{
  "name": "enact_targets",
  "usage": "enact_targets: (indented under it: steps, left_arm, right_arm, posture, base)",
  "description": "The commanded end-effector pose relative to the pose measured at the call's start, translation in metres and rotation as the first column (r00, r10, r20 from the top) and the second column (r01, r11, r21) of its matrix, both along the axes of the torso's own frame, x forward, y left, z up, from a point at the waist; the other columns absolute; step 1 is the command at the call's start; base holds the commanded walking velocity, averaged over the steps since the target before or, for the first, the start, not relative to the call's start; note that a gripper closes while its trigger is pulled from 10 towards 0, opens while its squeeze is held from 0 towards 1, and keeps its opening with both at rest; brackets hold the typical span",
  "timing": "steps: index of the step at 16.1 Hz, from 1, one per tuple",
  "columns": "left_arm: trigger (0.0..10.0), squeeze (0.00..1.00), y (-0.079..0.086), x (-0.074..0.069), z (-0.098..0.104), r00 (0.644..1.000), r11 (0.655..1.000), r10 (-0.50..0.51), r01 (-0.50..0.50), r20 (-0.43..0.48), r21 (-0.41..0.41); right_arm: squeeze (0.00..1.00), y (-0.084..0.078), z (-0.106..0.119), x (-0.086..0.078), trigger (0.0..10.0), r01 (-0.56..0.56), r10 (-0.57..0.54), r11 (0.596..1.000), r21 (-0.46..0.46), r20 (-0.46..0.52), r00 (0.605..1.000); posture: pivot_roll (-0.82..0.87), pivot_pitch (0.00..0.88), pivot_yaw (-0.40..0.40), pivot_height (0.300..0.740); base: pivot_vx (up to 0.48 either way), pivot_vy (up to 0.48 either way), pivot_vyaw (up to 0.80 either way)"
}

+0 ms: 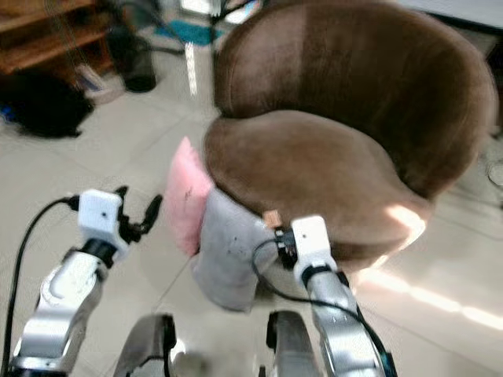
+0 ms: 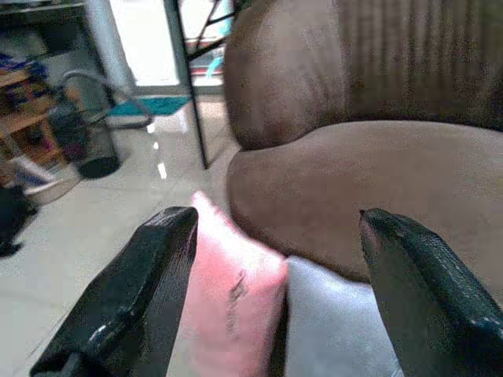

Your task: Move the pillow to the sofa from floor

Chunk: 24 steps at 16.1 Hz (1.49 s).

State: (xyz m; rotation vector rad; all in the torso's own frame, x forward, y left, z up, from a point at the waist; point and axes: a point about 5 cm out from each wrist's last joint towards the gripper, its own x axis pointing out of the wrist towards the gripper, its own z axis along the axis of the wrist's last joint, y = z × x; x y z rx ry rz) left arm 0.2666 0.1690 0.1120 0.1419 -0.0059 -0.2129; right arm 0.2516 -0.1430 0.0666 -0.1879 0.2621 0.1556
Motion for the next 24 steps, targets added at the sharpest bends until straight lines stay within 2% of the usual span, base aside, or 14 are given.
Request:
enact_targets:
  steps: [1,6,12,14,15,20,24]
  left_arm:
    - [10.0,0.00,-0.005,0.000,0.000,1.000,1.000,-0.021,0.021,0.006,0.007]
    - [10.0,0.00,-0.005,0.000,0.001,1.000,1.000,-0.028,0.028,0.009,0.009]
    - [10.0,0.00,-0.005,0.000,0.000,0.999,0.999,-0.031,0.031,0.011,0.015]
    - [10.0,0.00,-0.006,0.000,-0.002,0.999,0.999,-0.034,0.034,-0.001,0.021]
    - [10.0,0.00,-0.009,-0.001,-0.009,0.998,0.996,-0.057,0.059,-0.029,0.072]
    - [10.0,0.00,-0.014,-0.005,-0.010,0.993,0.991,-0.115,0.116,-0.021,0.067]
    - [10.0,0.00,-0.010,-0.010,-0.013,0.991,0.987,-0.126,0.129,-0.035,0.092]
  right_arm:
    - [0.00,-0.006,-0.005,-0.002,10.0,0.025,-0.025,1.000,-0.016,-0.019,1.000]
    - [0.00,-0.010,-0.007,-0.003,10.0,0.028,-0.028,0.999,-0.018,-0.019,0.999]
    - [0.00,-0.007,-0.009,-0.003,10.0,0.018,-0.019,1.000,-0.015,-0.015,1.000]
    - [0.00,-0.007,-0.010,-0.003,10.0,0.017,-0.018,1.000,-0.015,-0.021,1.000]
    - [0.00,-0.006,-0.010,-0.005,10.0,0.018,-0.018,1.000,-0.004,-0.024,1.000]
    - [0.00,-0.006,-0.009,-0.008,10.0,0.018,-0.019,1.000,-0.007,-0.023,1.000]
    - [0.00,-0.003,-0.015,-0.009,10.0,-0.004,0.005,1.000,0.015,-0.059,0.998]
  posture:
    - [-0.04,0.047,-0.015,0.580]
    - [-0.04,0.043,-0.013,0.580]
    - [-0.04,0.031,-0.013,0.580]
    - [-0.04,0.027,-0.013,0.580]
    - [-0.04,0.024,-0.013,0.565]
    - [-0.04,0.029,-0.009,0.515]
    - [-0.03,0.053,-0.010,0.485]
  base:
    - [0.382,0.000,0.00]
    - [0.391,0.000,0.00]
    - [0.391,0.000,0.00]
    - [0.000,0.000,0.00]
    - [0.000,0.000,0.00]
    - [0.000,0.000,0.00]
    - [0.000,0.000,0.00]
